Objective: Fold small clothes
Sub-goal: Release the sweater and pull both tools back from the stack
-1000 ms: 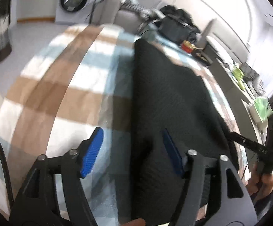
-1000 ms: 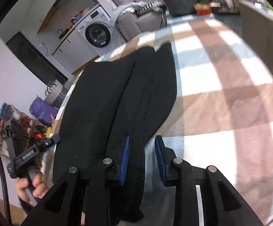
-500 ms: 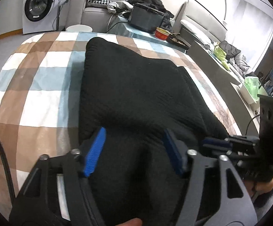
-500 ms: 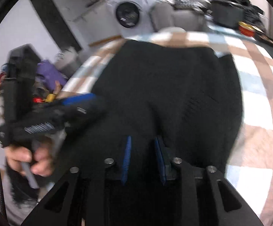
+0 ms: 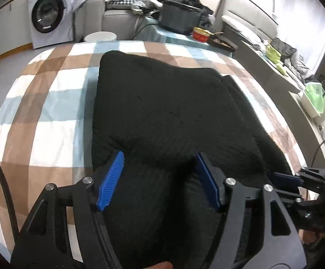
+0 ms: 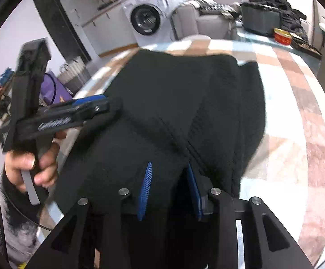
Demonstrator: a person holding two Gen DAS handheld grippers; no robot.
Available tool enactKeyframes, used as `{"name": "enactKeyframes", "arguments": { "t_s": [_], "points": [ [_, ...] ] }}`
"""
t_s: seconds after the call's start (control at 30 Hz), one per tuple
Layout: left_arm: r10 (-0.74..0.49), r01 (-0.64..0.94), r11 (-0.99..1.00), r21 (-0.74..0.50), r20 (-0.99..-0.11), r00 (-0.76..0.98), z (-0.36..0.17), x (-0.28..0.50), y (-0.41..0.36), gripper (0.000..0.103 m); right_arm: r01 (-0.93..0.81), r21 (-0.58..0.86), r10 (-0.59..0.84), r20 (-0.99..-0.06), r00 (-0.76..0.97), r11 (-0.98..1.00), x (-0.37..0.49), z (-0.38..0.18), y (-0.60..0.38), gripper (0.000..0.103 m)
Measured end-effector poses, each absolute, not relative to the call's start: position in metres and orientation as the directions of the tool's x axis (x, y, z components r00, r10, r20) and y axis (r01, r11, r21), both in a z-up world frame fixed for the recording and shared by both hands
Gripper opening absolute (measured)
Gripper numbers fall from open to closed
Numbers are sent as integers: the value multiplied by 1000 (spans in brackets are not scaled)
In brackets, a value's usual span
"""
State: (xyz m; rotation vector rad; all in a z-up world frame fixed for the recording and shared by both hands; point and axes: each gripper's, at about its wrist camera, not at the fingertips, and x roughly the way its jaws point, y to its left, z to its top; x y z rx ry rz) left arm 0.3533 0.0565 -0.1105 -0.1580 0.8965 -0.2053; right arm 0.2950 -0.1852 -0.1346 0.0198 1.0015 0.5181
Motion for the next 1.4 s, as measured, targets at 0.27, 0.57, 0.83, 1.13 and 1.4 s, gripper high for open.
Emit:
{"name": "enactKeyframes", "arguments": {
  "t_s": [0.27,0.57,0.83,1.13,1.4],
  "points": [
    [-207,61,974,-219,-745,634,-94,273,74,73,-322,278,412,-765,496,905,254,-120,-236,50],
    [-213,53,972,-228,-767,606,-112,189,61,79,-312,373,482,-749,455,874,214,-141,-242,32],
    [-197,34,974,-226,-754,627,-108,154,55,79,-324,348,470,-746,472,879,194,-132,-233,28],
    [-112,50,992,-112,-653,749,-59,115,37,87,-404,231,456,-602,656,885,150,-81,-232,88],
    [-115,67,992,-104,-574,811,-19,84,28,102,-436,258,504,-523,687,862,112,-43,-238,96]
  ]
}}
